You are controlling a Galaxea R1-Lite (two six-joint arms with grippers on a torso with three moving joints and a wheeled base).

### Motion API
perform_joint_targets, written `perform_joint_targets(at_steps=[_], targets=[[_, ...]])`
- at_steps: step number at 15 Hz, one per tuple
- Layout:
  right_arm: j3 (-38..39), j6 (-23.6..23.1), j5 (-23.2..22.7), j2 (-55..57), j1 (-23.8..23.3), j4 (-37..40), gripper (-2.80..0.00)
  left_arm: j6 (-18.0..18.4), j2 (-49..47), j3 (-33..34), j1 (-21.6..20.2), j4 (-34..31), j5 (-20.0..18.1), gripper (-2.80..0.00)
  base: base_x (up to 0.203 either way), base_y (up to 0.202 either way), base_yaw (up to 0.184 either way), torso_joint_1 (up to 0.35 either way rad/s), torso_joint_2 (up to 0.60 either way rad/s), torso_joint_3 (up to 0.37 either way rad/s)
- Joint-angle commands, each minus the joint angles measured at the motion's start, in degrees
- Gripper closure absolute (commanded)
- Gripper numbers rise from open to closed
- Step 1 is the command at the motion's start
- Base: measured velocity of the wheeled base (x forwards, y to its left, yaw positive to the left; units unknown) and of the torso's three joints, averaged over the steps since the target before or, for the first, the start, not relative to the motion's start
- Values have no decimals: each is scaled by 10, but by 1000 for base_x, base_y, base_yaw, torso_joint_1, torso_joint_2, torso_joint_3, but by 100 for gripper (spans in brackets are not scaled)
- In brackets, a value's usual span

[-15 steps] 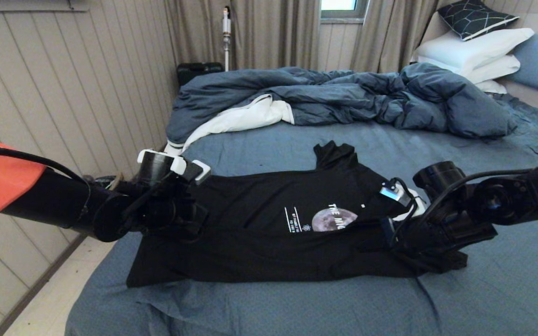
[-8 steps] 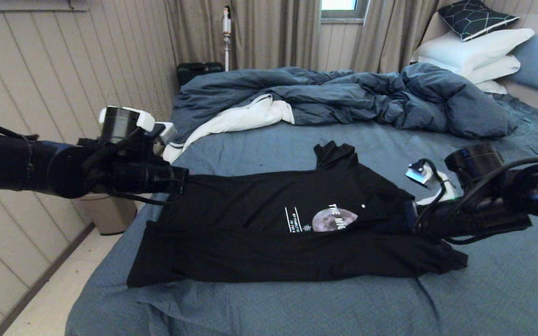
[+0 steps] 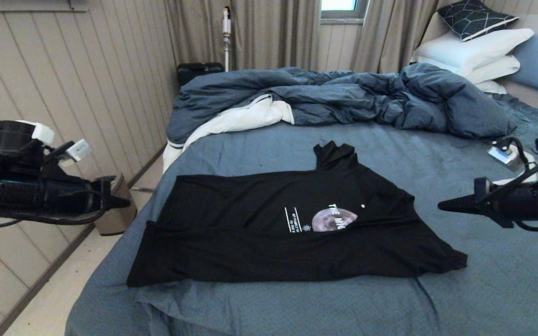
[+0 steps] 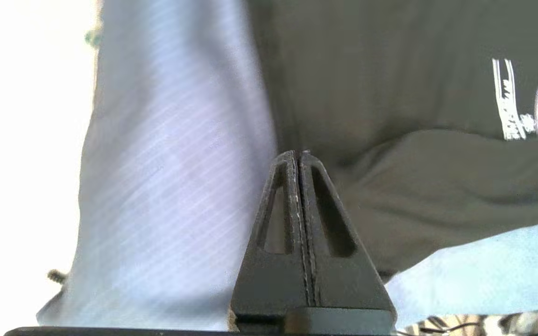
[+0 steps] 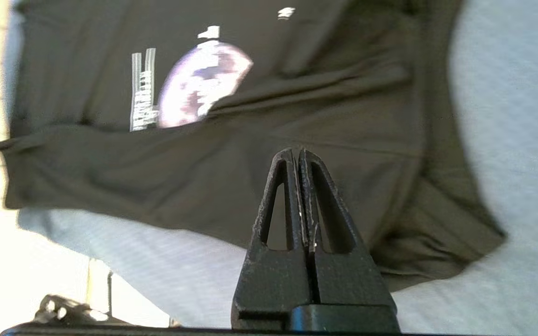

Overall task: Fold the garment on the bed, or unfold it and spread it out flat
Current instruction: Fold the black T-shirt

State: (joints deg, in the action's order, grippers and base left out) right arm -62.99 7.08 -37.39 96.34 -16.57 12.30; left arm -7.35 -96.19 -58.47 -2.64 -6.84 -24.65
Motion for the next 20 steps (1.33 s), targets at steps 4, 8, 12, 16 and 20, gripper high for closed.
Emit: perform_joint_targets(at_steps=[4, 8, 12, 16, 20], targets=[[-5, -33, 19, 43, -17, 3, -280, 1, -23, 24, -32, 10, -16, -280, 0, 0, 0, 0, 0, 0], [-18, -37, 20, 85, -19, 2, -280, 1, -64, 33, -28, 34, -18, -280, 0, 0, 0, 0, 0, 0], [-35, -37, 20, 117, -38, 1, -280, 4, -57, 67, 16, 34, -51, -280, 0, 0, 0, 0, 0, 0], [-31, -32, 19, 120, -35, 2, -280, 0, -30, 88, 33, 30, -56, -280, 0, 0, 0, 0, 0, 0], [-35, -31, 20, 124, -36, 2, -280, -2, -17, 111, 65, 34, -65, -280, 0, 0, 0, 0, 0, 0]])
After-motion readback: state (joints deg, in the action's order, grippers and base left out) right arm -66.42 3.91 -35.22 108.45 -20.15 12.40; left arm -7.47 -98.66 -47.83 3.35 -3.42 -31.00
